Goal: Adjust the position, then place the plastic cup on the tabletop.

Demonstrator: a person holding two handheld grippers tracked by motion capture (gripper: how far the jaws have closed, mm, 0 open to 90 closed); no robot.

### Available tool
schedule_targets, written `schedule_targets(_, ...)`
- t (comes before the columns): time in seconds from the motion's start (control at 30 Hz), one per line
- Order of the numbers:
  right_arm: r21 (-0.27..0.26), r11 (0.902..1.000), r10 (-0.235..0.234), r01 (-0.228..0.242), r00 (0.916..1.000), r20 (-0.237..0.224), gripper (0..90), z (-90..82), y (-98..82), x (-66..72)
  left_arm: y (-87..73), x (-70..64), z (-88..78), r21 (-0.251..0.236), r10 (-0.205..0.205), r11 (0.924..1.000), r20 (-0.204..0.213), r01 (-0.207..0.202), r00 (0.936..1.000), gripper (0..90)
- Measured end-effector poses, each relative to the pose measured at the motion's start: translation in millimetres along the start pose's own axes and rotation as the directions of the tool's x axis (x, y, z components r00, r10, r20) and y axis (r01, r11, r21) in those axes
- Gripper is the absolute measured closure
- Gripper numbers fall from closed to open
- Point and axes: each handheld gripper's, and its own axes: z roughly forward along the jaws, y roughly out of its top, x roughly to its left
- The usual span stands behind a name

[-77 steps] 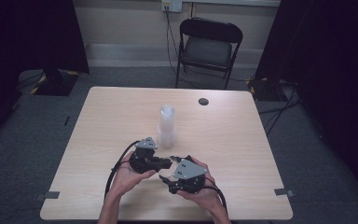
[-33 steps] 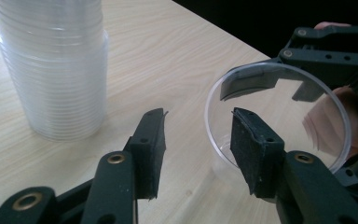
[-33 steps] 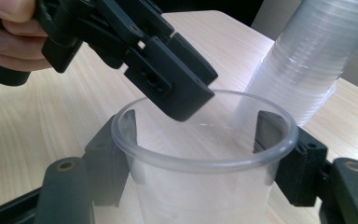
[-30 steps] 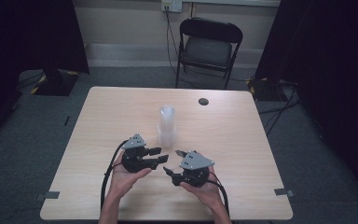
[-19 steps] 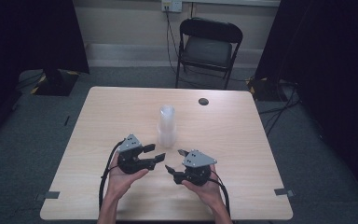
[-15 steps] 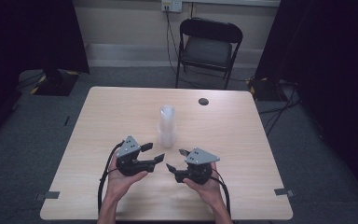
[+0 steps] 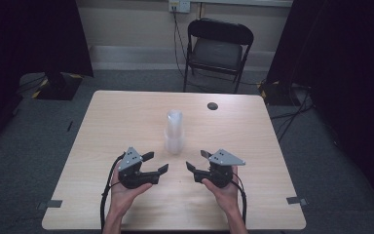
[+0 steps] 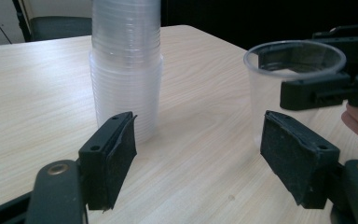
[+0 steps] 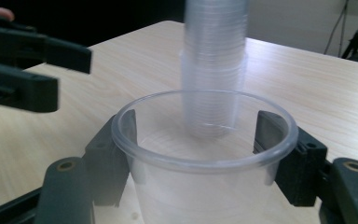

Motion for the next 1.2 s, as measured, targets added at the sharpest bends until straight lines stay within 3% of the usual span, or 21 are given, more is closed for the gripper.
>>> schedule_targets(0.33,-0.014,0.9992,0.038,-0.037,0.997,0.068,29.6,-0.9,3.2,-26.0,-5.6,2.9,-7.9,0.001,0.011,0.9999,-0.047,-0.011,0.9988,22.0)
schedule_targets(0.67,-0.025,0.9975,0.068,-0.065,0.9886,0.134,29.0,3.2,5.9,-48.8,-12.4,9.8,-11.7,0.004,-0.016,0.9999,-0.087,0.016,0.996,16.4)
schedule_targets(0.8,-0.031,0.9965,0.081,-0.077,0.9862,0.144,28.8,4.3,10.6,-57.0,-14.2,10.8,-12.2,0.008,-0.049,0.9987,-0.072,0.049,0.9962,15.6)
schedule_targets(0.9,-0.042,0.9958,0.087,-0.082,0.9851,0.148,28.7,5.1,14.1,-60.8,-14.9,9.0,-13.4,0.03,-0.012,0.9994,-0.097,0.015,0.9952,15.6)
schedule_targets(1.1,-0.053,0.9945,0.098,-0.09,0.9833,0.154,28.5,13.2,22.1,-73.9,-18.1,7.4,-15.2,0.017,-0.005,0.9998,-0.108,0.007,0.9942,15.6)
schedule_targets(1.2,-0.048,0.9947,0.098,-0.091,0.9833,0.153,28.4,19.3,27.4,-78.7,-20.9,9.5,-15.5,0.017,-0.03,0.9993,-0.121,0.033,0.9922,15.6)
